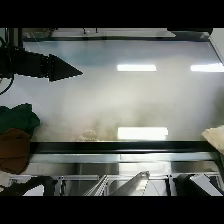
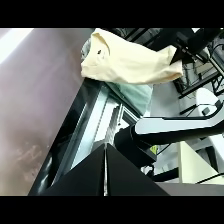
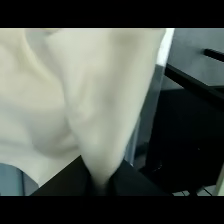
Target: Fold the shirts.
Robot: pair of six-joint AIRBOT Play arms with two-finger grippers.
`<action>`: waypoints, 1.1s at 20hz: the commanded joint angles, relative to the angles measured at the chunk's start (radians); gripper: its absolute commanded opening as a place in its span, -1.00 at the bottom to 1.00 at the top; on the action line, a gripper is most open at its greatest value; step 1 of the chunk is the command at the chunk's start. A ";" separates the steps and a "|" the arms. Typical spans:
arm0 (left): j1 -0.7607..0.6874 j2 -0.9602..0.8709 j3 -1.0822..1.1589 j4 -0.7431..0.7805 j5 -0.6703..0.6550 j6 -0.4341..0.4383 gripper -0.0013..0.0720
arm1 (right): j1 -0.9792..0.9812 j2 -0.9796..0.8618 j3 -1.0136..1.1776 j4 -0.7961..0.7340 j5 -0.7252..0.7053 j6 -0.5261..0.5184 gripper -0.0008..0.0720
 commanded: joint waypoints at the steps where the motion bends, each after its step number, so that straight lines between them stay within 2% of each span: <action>1: -0.001 0.000 0.000 0.000 -0.006 0.002 -0.92 | -0.001 0.005 -0.096 -0.163 -0.033 0.025 -0.17; 2: -0.001 0.000 0.000 0.000 -0.005 0.002 -0.92 | -0.001 0.000 -0.099 -0.183 -0.029 0.024 0.89; 3: -0.001 0.000 0.000 0.000 -0.005 0.002 -0.92 | -0.001 -0.004 -0.099 -0.191 -0.023 0.024 0.95; 6: -0.001 0.000 0.000 -0.001 0.005 0.011 -0.92 | 0.003 -0.015 -0.099 -0.174 -0.026 0.026 0.95; 8: -0.001 0.000 0.000 -0.001 0.022 0.018 -0.92 | 0.020 -0.030 -0.099 -0.055 -0.046 0.025 0.95; 10: -0.001 0.000 0.000 -0.001 0.057 0.017 -0.92 | 0.074 -0.048 -0.099 0.155 -0.102 0.024 0.95; 11: 0.001 0.000 0.000 0.000 0.076 0.017 -0.92 | 0.122 -0.060 -0.099 0.260 -0.130 0.024 0.60; 12: 0.008 0.000 0.000 0.000 0.095 0.022 -0.92 | 0.181 -0.069 -0.099 0.357 -0.154 -0.001 -0.63; 13: 0.017 0.001 0.000 0.000 0.108 0.029 -0.92 | 0.254 -0.075 -0.099 0.451 -0.191 -0.046 -0.91; 15: 0.043 0.015 0.000 0.000 0.118 0.022 -0.94 | 0.408 -0.066 -0.099 0.579 -0.238 -0.090 -0.90; 17: 0.080 0.048 0.000 0.002 0.101 -0.021 -0.94 | 0.567 -0.039 -0.100 0.677 -0.231 -0.124 -0.90; 19: 0.093 0.112 -0.030 0.071 0.088 -0.064 -0.94 | 0.748 0.027 -0.115 0.707 -0.238 -0.136 -0.90; 22: 0.068 0.285 -0.281 0.207 0.153 -0.119 -0.94 | 1.033 0.187 -0.249 0.710 -0.294 -0.098 -0.90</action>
